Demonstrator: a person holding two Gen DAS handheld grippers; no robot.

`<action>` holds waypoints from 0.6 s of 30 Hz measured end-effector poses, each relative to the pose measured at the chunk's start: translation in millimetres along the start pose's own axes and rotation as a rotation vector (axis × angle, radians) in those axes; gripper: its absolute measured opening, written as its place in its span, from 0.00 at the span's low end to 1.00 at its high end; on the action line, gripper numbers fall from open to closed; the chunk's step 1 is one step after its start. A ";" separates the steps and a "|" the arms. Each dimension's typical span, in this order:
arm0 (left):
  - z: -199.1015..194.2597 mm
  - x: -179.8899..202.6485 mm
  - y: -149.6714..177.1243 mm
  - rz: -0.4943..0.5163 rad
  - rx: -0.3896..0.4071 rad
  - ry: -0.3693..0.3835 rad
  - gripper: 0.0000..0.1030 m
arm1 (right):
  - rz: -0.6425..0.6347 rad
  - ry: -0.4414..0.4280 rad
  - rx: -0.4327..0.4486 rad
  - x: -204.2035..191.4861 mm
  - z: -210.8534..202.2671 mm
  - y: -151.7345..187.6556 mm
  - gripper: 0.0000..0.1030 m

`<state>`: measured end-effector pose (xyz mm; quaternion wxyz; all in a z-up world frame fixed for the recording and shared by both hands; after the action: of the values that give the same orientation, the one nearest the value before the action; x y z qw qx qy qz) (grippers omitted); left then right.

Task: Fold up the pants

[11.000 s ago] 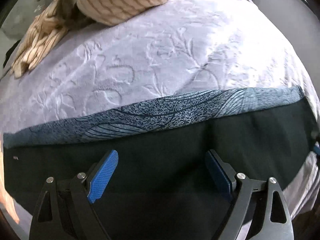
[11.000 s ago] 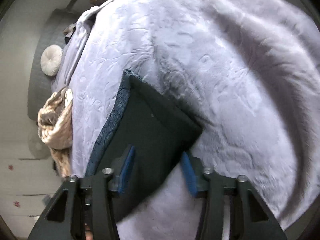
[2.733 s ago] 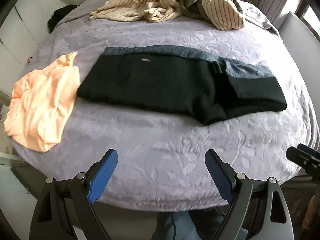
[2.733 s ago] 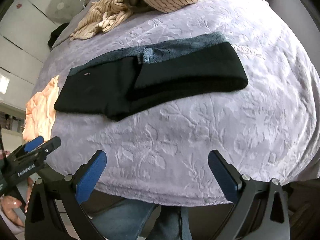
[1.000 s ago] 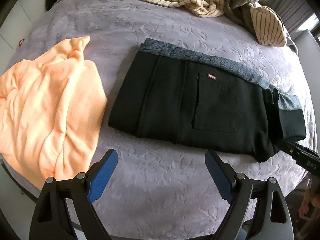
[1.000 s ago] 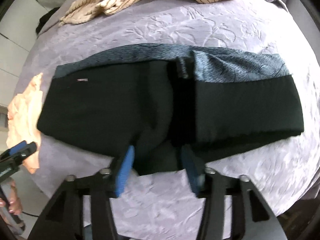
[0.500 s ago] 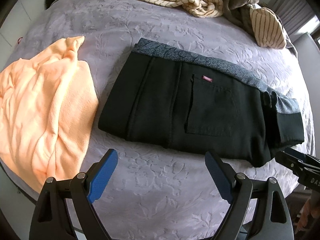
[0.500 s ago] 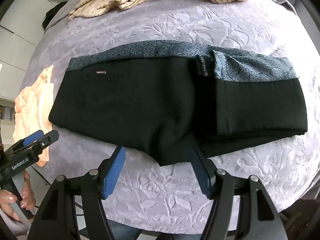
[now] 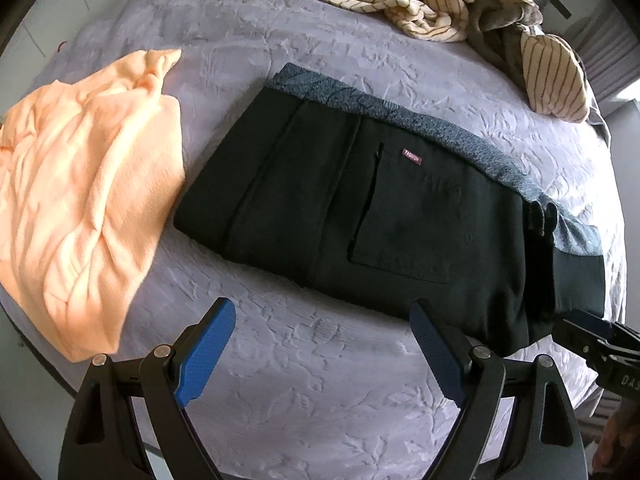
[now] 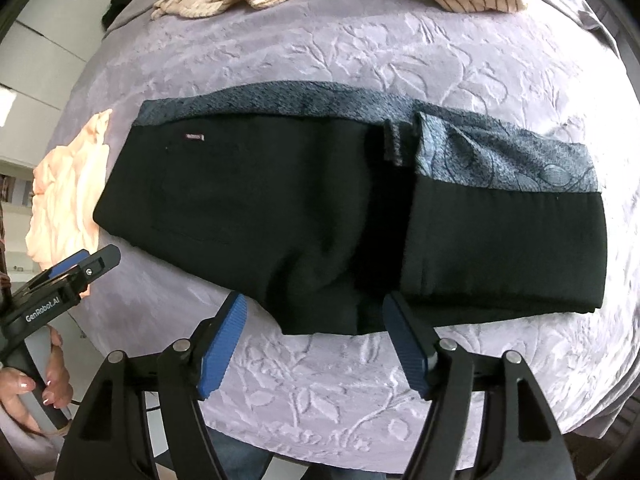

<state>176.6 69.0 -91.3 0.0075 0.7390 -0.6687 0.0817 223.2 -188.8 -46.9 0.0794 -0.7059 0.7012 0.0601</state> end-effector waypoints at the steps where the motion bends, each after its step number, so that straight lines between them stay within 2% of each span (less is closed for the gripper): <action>1: 1.3 0.6 0.3 -0.005 -0.003 0.000 0.87 | -0.001 0.000 -0.003 2.2 0.7 0.5 0.72; 13: 8.1 1.3 -2.7 -0.032 0.001 0.009 0.87 | 0.006 -0.001 -0.017 14.9 6.0 3.2 0.72; 15: 9.7 -2.0 -3.9 -0.049 0.006 0.041 0.87 | 0.006 -0.003 -0.020 14.5 7.4 3.6 0.72; 18: 10.6 -14.4 -4.5 -0.104 0.027 0.147 0.87 | 0.003 -0.004 -0.025 13.9 10.9 4.0 0.72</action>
<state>180.8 82.4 -103.2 0.0507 0.7649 -0.6258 0.1441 219.6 -200.2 -60.4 0.0718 -0.7056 0.7014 0.0704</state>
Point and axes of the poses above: each gripper's, at about its wrist camera, not at the fingertips, and z roughly the way its jaws point, x to its right, y to its underside, the point moved 1 cm from there along z, roughly the way its jaws point, and after that the axes turned 5 degrees about -x, right-handed, at the moved point
